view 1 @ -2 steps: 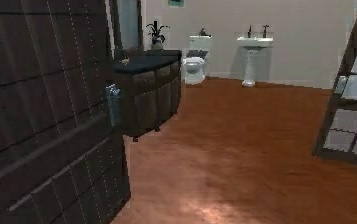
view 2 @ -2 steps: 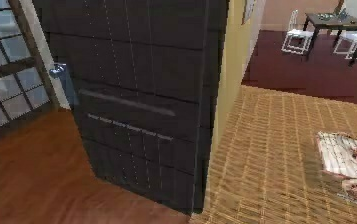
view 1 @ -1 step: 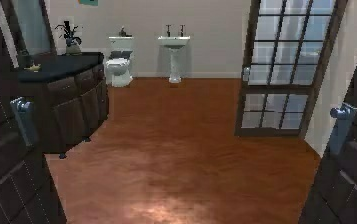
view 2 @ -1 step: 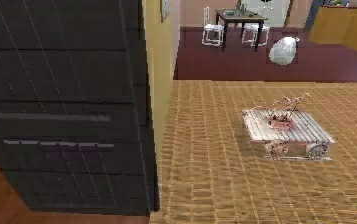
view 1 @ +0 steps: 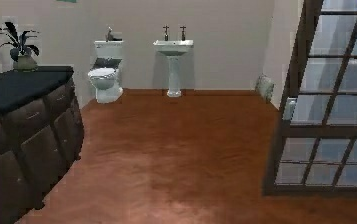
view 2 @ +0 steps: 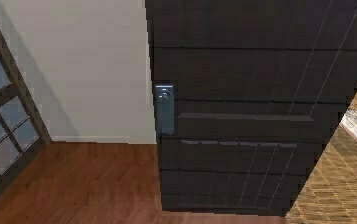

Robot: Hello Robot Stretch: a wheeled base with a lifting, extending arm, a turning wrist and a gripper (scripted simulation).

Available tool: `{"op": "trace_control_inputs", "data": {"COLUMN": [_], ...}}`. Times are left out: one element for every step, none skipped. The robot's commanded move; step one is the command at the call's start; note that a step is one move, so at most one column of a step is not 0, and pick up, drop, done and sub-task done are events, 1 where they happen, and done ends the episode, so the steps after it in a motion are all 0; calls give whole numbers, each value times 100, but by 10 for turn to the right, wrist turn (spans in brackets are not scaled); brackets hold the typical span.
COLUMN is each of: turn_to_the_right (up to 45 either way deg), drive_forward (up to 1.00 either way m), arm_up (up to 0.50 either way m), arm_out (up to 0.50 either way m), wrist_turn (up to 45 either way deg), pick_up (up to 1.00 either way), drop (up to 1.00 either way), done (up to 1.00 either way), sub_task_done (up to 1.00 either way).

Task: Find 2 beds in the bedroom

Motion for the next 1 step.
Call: {"op": "trace_control_inputs", "data": {"turn_to_the_right": [90], "drive_forward": [0], "arm_up": [0], "arm_out": [0], "wrist_turn": [0], "pick_up": [0], "drop": [0], "done": [0], "sub_task_done": [0]}}
